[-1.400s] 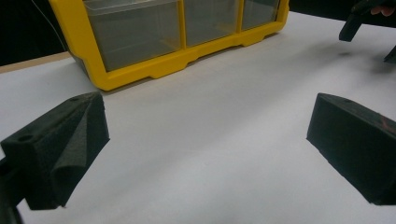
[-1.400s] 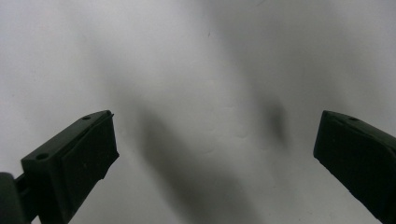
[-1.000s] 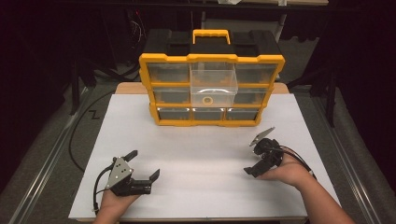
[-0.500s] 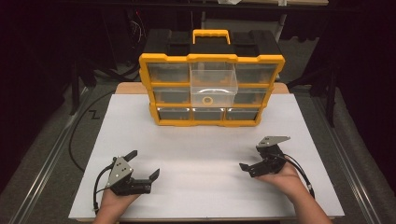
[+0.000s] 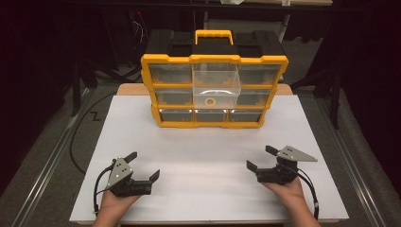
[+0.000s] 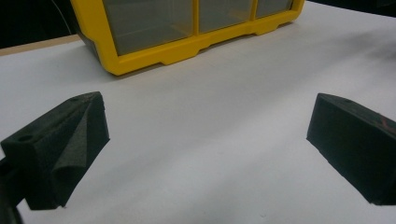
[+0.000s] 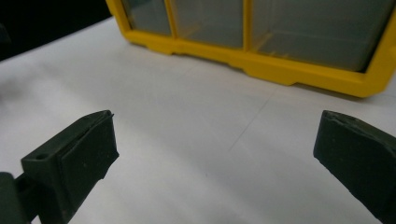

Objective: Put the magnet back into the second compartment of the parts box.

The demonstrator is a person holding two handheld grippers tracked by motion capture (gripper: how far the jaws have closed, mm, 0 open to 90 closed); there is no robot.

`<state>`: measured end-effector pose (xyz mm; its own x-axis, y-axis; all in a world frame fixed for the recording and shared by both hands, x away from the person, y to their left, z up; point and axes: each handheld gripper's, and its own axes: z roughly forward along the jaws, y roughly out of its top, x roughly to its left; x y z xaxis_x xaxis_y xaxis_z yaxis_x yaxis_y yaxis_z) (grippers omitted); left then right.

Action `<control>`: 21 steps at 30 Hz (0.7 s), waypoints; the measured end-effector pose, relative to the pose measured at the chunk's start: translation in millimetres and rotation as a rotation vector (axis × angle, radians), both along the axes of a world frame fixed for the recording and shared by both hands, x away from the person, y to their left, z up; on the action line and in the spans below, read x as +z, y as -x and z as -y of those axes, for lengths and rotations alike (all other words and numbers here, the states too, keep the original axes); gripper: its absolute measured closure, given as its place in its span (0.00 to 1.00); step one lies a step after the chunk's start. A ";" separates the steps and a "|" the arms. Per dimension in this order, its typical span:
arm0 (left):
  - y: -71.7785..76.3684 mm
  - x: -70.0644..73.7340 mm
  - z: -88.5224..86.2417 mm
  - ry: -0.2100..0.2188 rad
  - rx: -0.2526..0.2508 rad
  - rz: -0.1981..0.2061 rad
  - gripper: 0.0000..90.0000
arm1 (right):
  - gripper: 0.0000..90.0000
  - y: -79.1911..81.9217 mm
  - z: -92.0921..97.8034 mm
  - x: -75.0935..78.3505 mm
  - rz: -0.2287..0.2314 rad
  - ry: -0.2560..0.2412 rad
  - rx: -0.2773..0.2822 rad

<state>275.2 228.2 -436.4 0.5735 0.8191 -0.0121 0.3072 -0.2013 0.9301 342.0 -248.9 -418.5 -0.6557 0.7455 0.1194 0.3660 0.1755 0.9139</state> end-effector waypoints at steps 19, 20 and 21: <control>0.7 -2.2 -0.1 -0.008 0.027 -0.029 0.00 | 0.00 8.0 8.0 0.6 0.045 -0.031 -0.018; 0.9 -2.1 -0.2 -0.009 0.026 -0.029 0.00 | 0.00 7.9 7.9 0.5 0.045 -0.030 -0.021; 0.9 -2.1 -0.2 -0.012 0.028 -0.028 0.00 | 0.00 8.0 7.8 0.3 0.045 -0.027 -0.025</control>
